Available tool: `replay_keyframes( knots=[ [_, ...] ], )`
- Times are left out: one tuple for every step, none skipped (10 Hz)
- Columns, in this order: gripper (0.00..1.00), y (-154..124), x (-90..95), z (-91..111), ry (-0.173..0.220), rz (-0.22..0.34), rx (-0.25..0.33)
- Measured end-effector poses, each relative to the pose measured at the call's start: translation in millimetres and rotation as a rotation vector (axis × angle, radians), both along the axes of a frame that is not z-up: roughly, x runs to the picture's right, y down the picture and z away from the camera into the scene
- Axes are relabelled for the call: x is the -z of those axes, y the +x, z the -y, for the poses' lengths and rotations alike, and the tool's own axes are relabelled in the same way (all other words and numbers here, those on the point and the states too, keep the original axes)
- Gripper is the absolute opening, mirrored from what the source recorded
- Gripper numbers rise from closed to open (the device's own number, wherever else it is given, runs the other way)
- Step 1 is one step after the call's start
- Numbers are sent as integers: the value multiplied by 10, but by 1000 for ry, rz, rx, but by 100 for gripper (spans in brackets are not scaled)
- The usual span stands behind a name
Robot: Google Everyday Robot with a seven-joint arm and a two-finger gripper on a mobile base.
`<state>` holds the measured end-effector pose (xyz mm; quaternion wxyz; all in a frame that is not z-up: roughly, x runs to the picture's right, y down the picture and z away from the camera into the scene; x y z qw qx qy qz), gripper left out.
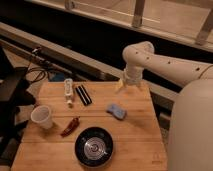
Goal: Place the pepper on the white sponge
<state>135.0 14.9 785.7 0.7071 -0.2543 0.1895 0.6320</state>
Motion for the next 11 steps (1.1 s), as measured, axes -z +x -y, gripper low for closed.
replay_keyframes(
  knots=[
    [80,2,0,0,0,0,0],
    [80,7,1,-1,0,-1,-1],
    [80,8,1,-1,0,-1,-1],
    [80,3,1,0,0,0,0],
    [80,3,0,-1,0,0,0],
    [80,7,1,-1,0,-1,-1],
    [80,8,1,-1,0,-1,-1],
    [80,6,1,-1,0,-1,-1],
    [80,5,1,-1,0,-1,-1],
    [80,7,1,-1,0,-1,-1],
    [80,8,1,-1,0,-1,-1]
  ],
)
